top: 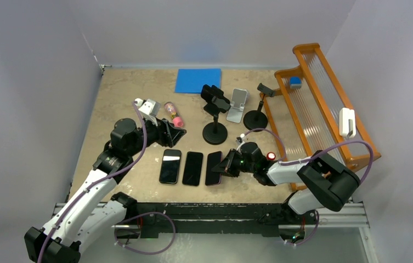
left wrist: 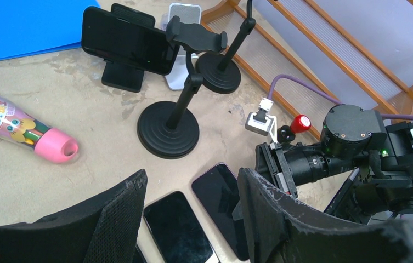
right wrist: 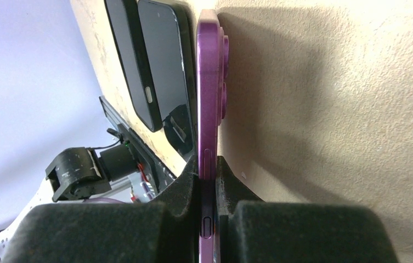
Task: Remove the phone from the phone stand
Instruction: Place the phone at the center of the board.
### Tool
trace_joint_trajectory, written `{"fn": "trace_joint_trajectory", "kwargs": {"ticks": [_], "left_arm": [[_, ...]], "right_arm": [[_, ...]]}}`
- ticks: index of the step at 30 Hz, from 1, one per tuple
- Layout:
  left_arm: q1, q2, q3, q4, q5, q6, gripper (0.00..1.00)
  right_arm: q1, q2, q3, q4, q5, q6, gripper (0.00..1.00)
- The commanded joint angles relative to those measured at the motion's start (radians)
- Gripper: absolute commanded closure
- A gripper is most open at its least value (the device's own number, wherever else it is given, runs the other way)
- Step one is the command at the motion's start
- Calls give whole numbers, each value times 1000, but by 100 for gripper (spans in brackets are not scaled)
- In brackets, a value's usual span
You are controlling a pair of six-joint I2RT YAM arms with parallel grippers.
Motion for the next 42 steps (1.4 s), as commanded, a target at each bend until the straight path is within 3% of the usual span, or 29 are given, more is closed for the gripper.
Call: {"fn": "trace_joint_trajectory", "kwargs": {"ticks": [1, 20, 31, 37, 42], "left_arm": [[-3, -8, 10, 41, 18, -6, 40], [-3, -5, 10, 41, 19, -8, 41], [-3, 0, 10, 40, 19, -8, 41], [-3, 5, 13, 35, 17, -8, 40], [-3, 9, 16, 32, 18, -8, 41]], "right_arm": [[-5, 0, -1, 86, -3, 37, 100], [-5, 34, -23, 67, 58, 8, 100], [-5, 69, -45, 97, 47, -15, 88], [-5, 63, -45, 94, 43, -28, 71], [-5, 63, -42, 89, 45, -35, 66]]}}
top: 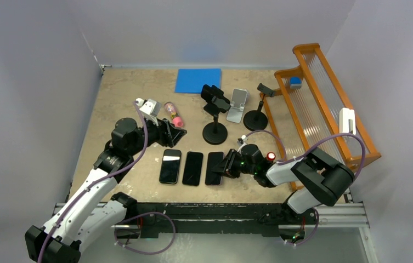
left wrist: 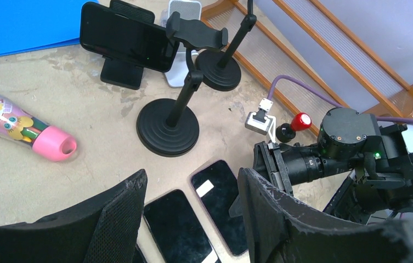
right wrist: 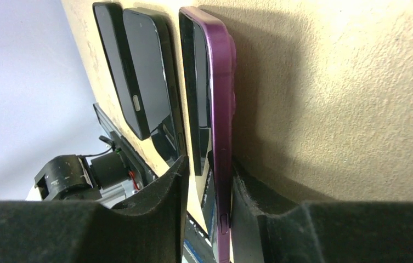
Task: Remove the phone from the phone stand
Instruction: Place the phone at the center of the board.
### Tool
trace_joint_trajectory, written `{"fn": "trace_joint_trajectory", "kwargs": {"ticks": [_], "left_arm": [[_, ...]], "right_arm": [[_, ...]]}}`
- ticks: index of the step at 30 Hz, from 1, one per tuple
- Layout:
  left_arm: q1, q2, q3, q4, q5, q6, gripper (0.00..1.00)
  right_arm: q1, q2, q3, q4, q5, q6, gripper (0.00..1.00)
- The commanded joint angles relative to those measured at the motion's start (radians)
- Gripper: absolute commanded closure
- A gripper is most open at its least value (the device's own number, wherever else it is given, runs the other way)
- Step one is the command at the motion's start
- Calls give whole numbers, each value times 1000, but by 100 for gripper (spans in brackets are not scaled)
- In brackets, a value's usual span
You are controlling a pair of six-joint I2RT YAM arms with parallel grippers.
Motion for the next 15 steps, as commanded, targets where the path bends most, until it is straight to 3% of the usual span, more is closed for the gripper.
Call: {"fn": "trace_joint_trajectory", "kwargs": {"ticks": [1, 15], "left_arm": [[-4, -2, 16, 33, 14, -7, 41], [-4, -2, 16, 33, 15, -9, 41]], "right_arm": [[-2, -2, -4, -17, 16, -24, 66], [-1, -63, 5, -122, 85, -65, 61]]}}
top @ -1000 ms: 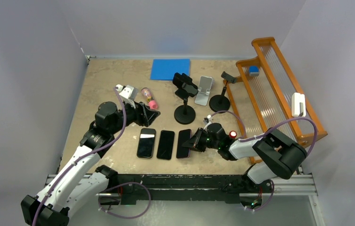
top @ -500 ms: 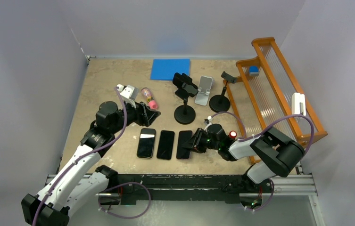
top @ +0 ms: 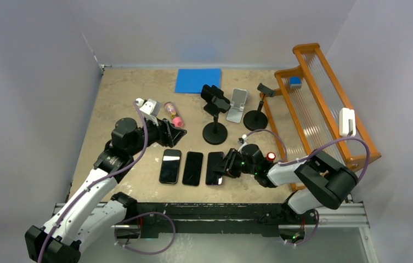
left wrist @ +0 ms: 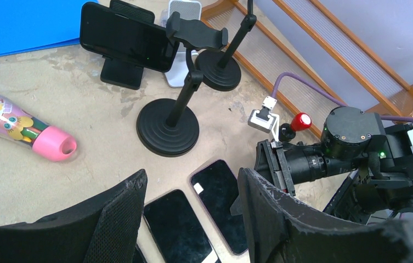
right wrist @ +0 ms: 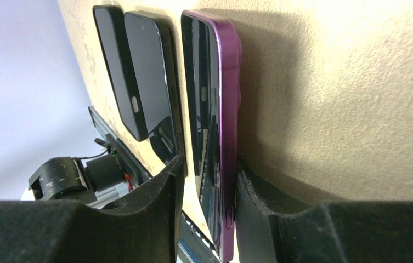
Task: Remove the phone from the phone stand
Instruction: Place the phone at the center of the board.
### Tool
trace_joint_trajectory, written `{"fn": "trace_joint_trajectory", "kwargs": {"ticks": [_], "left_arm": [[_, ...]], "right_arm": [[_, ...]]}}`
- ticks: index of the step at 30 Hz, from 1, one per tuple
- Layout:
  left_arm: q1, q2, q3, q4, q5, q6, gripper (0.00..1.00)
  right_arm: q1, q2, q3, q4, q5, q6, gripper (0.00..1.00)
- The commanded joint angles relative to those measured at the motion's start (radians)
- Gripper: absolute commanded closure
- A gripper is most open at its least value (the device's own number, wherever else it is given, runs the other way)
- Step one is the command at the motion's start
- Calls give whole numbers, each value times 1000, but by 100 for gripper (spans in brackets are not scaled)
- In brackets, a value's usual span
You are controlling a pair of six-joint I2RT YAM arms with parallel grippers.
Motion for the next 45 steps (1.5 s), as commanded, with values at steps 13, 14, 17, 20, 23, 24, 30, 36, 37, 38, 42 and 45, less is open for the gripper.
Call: {"fn": "trace_joint_trajectory", "kwargs": {"ticks": [13, 14, 17, 20, 23, 24, 30, 36, 37, 38, 42, 45], "left_arm": [[-3, -2, 16, 31, 15, -10, 41], [-3, -2, 16, 30, 15, -10, 40], [-3, -3, 16, 30, 15, -11, 41], [-3, -2, 16, 30, 14, -10, 41], [-3, -3, 16, 30, 14, -10, 41], [-3, -2, 16, 30, 14, -10, 41], [-3, -2, 16, 31, 15, -13, 41], [-3, -2, 16, 32, 18, -13, 41], [-3, -2, 16, 33, 19, -15, 41], [-3, -2, 16, 33, 20, -16, 41], [-3, -1, 16, 33, 22, -16, 41], [-3, -1, 16, 34, 26, -16, 40]], "right_arm": [[-2, -75, -24, -134, 109, -57, 57], [-2, -82, -27, -142, 113, -59, 56], [-1, -105, -34, -166, 124, -63, 56], [-1, -132, -40, -190, 136, -68, 55], [-2, -157, -44, -213, 146, -75, 55], [-2, -164, -43, -221, 149, -77, 55], [-2, -205, -36, -270, 171, -85, 54], [-2, -234, -33, -306, 189, -92, 53], [-2, -236, -32, -311, 191, -94, 53], [-2, -238, -32, -316, 194, -97, 53], [-2, -241, -32, -314, 201, -109, 53], [-1, -233, -25, -288, 218, -120, 54]]}}
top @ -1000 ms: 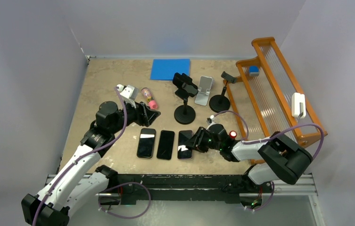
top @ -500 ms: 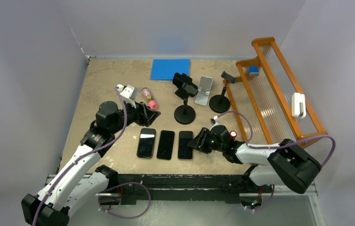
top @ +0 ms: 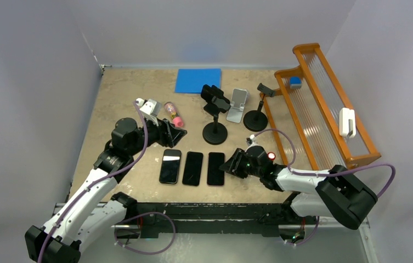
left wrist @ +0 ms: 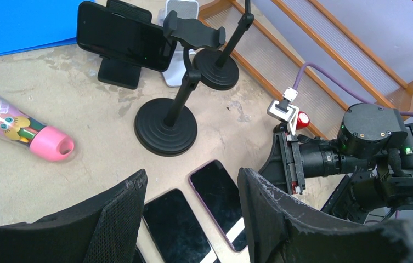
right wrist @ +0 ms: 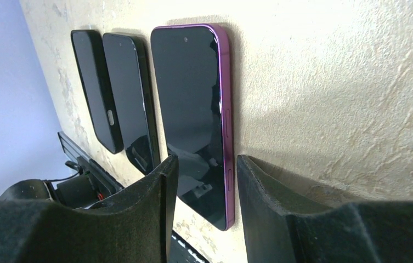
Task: Remove the phone from the phone stand
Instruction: Place the phone at the center of the board.
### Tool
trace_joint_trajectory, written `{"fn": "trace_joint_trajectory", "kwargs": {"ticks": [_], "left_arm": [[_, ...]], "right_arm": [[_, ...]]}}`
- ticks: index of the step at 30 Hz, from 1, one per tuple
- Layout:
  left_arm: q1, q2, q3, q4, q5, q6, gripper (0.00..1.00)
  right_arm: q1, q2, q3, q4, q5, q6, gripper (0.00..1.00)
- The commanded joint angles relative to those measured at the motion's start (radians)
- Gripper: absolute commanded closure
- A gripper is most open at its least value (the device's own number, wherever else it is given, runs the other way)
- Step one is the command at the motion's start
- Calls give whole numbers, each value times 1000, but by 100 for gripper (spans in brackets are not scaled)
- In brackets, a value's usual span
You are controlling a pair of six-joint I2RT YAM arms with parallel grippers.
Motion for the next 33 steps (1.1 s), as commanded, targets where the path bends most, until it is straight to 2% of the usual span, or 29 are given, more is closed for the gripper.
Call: {"fn": "trace_joint_trajectory", "kwargs": {"ticks": [1, 21, 33], "left_arm": [[-3, -1, 16, 34, 18, -16, 41], [-3, -2, 16, 33, 15, -16, 41], [-3, -2, 16, 32, 15, -16, 41]], "right_arm": [[-2, 7, 6, -23, 57, -41, 54], [18, 102, 25, 88, -23, -27, 55], [84, 183, 71, 150, -37, 17, 55]]}}
